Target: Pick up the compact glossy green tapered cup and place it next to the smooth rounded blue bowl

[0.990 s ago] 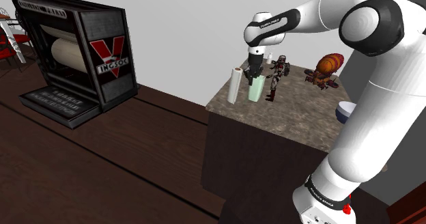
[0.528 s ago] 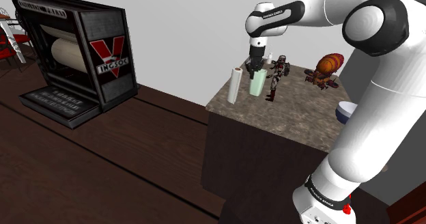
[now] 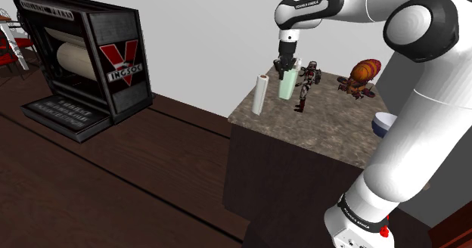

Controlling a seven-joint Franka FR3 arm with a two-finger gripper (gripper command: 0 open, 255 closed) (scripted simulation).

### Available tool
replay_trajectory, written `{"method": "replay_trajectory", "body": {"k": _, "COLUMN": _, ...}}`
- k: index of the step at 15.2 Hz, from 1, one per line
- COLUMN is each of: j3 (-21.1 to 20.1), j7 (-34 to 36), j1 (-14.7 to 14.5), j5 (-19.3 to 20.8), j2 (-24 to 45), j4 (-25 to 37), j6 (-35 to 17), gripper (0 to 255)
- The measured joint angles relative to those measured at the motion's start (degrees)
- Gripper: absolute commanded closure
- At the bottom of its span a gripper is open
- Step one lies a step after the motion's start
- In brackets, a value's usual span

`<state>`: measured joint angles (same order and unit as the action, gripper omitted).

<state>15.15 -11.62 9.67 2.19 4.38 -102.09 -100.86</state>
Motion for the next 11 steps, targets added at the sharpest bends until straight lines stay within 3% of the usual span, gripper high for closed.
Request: {"method": "replay_trajectory", "body": {"k": 11, "j3": 0.1, "j7": -0.53, "j1": 0.11, "j5": -0.04, "j2": 0.08, "j4": 8.65, "j6": 8.56, "gripper": 255}}
